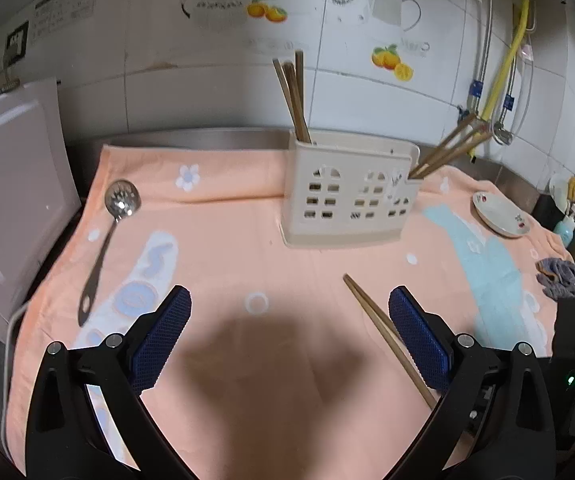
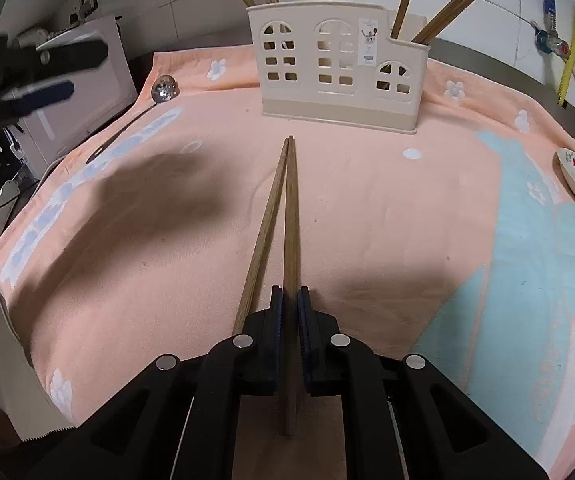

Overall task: Organize utensils
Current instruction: 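Move both tools to the last two chopsticks and close the right tool on one, then close the left tool on the last chopstick while the right tool holds its own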

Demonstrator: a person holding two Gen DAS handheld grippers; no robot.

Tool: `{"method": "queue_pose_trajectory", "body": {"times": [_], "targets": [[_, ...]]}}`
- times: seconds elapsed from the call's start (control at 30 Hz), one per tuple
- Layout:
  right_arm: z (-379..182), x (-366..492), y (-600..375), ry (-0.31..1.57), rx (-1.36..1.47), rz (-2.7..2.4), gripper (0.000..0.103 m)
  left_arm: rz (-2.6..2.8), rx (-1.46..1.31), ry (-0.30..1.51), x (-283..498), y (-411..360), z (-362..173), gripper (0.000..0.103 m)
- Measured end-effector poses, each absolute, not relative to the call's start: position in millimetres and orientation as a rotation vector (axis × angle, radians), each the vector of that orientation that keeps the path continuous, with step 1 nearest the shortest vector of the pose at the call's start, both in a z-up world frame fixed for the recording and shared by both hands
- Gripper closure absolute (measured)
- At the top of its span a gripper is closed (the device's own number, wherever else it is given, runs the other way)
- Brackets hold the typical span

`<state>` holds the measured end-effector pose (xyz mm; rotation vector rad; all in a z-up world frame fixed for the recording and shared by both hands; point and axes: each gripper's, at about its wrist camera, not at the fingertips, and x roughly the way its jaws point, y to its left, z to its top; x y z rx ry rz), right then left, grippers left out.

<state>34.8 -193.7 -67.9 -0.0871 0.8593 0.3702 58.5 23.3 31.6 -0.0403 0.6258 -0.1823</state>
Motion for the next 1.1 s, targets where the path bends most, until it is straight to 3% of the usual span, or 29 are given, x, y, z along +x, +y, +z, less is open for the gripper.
{"method": "queue_pose_trajectory", "body": {"times": [0.93,1.1], "targets": [[-23.5,13.7,-252.4,0.686,-0.011,0.345,0.096,-0.278,-0.008,0.858,23.9,-71.9,-44.2,0.005],[-24.7,12.2,-260.6,0.684,0.005,0.346,0.096,-0.283,-0.019,0.871,20.0,-85.7,-49.0,0.010]]}}
